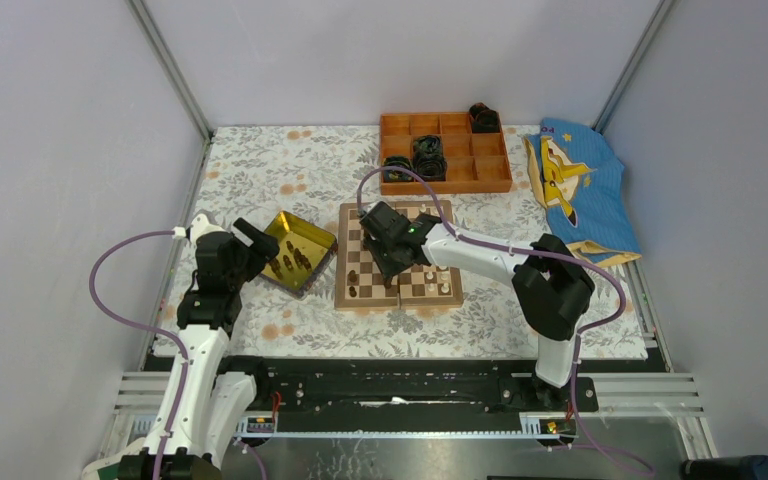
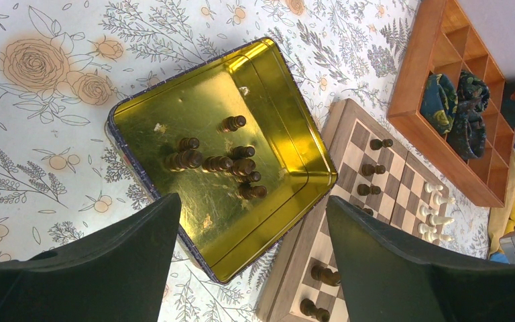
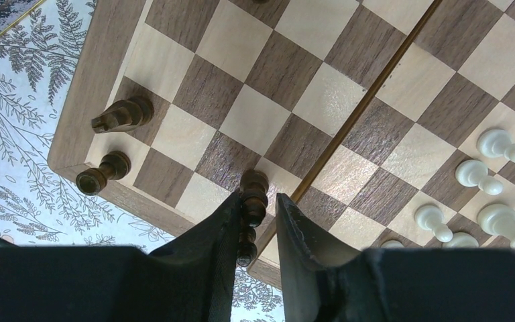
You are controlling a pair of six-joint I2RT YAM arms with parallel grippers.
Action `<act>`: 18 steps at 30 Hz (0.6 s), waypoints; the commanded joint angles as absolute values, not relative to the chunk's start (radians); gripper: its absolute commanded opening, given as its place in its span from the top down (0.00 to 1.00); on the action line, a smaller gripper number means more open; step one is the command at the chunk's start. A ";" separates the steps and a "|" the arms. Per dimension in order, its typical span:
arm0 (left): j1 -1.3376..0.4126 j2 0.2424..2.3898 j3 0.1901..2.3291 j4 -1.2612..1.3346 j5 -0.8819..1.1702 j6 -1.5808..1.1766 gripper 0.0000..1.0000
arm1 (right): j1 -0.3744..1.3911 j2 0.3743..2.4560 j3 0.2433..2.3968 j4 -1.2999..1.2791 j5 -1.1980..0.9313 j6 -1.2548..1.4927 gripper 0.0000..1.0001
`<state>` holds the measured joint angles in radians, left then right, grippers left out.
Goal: Set up the chess pieces on the board
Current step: Pick up the chess piece from the chessboard.
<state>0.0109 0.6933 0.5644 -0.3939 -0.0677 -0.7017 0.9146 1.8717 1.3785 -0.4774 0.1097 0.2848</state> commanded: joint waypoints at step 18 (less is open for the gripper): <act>0.005 0.688 0.558 -0.348 -0.063 -0.697 0.12 | 0.904 1.860 1.444 -0.471 0.094 0.248 0.87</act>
